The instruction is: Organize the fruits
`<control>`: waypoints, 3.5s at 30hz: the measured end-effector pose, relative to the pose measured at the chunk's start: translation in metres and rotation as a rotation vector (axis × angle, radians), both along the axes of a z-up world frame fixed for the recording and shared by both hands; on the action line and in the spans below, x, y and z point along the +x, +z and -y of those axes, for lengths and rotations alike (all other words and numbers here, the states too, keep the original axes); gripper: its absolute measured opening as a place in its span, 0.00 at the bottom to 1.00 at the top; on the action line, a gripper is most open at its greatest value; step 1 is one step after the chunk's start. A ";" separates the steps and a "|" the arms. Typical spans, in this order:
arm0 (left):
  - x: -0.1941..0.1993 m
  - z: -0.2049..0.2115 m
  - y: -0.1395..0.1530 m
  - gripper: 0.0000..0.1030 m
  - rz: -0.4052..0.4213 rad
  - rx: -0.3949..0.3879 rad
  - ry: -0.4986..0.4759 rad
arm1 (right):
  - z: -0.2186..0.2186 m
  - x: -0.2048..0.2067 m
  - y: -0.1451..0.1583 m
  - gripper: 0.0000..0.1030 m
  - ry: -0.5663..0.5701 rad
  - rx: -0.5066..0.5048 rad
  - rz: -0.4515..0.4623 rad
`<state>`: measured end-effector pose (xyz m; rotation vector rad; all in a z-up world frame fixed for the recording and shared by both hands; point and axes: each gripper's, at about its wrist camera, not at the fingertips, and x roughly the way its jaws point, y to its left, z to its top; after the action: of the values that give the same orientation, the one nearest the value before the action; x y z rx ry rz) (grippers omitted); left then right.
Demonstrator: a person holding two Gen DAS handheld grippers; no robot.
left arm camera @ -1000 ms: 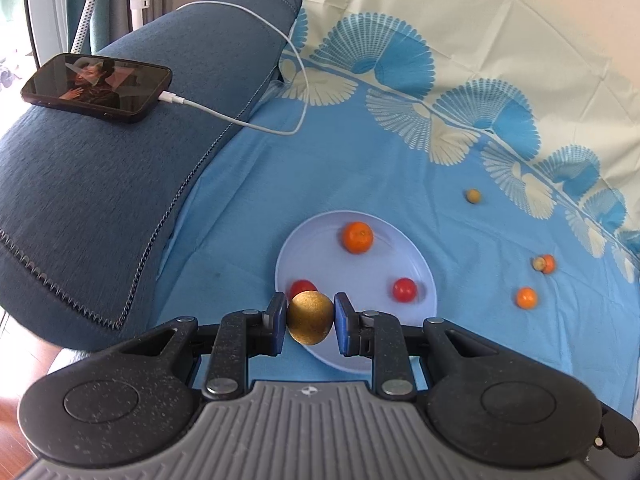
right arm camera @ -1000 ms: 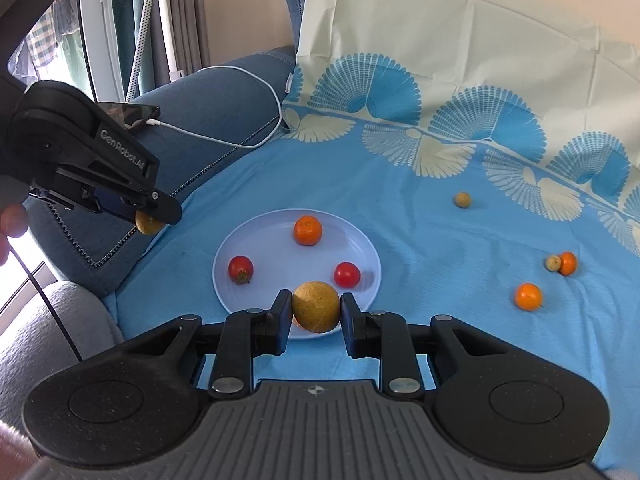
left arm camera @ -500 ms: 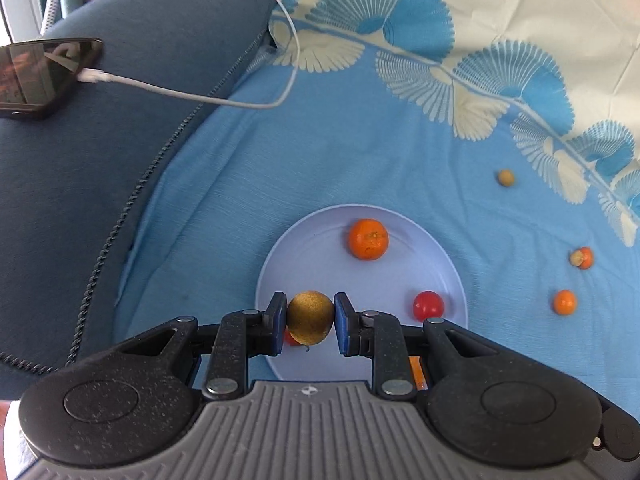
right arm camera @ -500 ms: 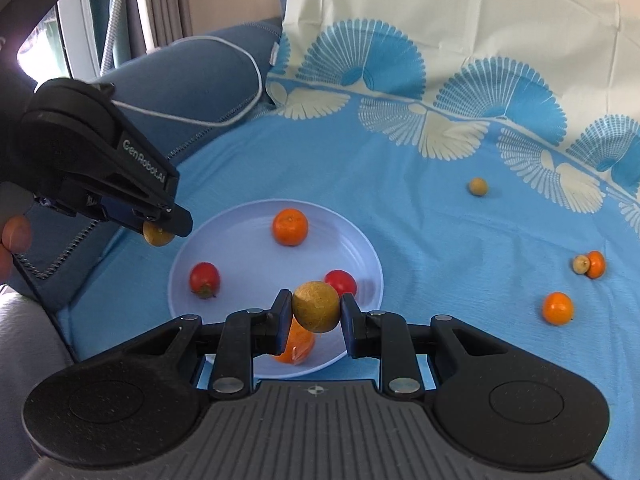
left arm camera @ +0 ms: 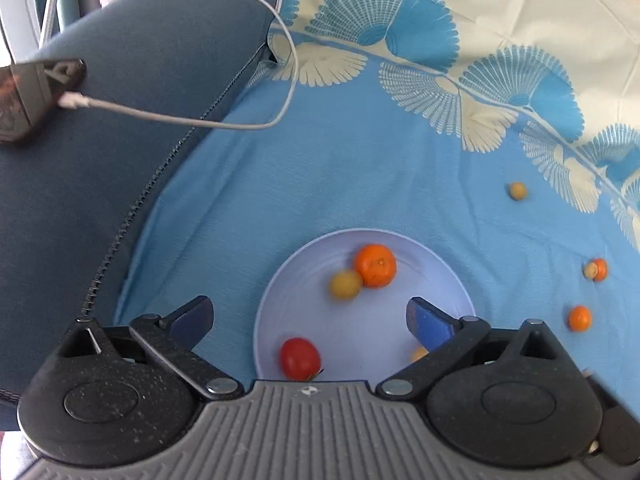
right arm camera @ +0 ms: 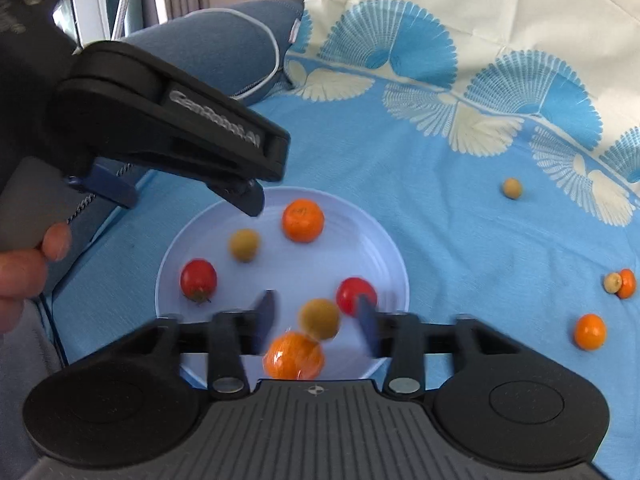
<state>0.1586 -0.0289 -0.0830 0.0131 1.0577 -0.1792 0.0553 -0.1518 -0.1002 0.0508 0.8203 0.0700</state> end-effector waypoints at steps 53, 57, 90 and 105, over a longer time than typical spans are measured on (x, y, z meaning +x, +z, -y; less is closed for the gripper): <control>-0.205 -0.034 0.077 1.00 0.134 0.142 -0.053 | 0.005 -0.207 0.114 0.99 -0.201 0.000 0.217; -0.204 -0.034 0.078 1.00 0.134 0.142 -0.057 | 0.006 -0.207 0.115 0.99 -0.199 -0.001 0.218; -0.072 0.143 0.044 1.00 0.054 0.137 -0.169 | 0.213 -0.143 0.021 0.99 -0.696 -0.073 0.142; 0.108 0.295 -0.070 1.00 0.051 0.180 -0.177 | 0.342 -0.001 -0.114 0.99 -0.699 -0.093 -0.014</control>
<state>0.2668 -0.3243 -0.1532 0.2733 1.0183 -0.2421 0.0539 -0.4940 -0.2143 0.2468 0.7809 -0.6278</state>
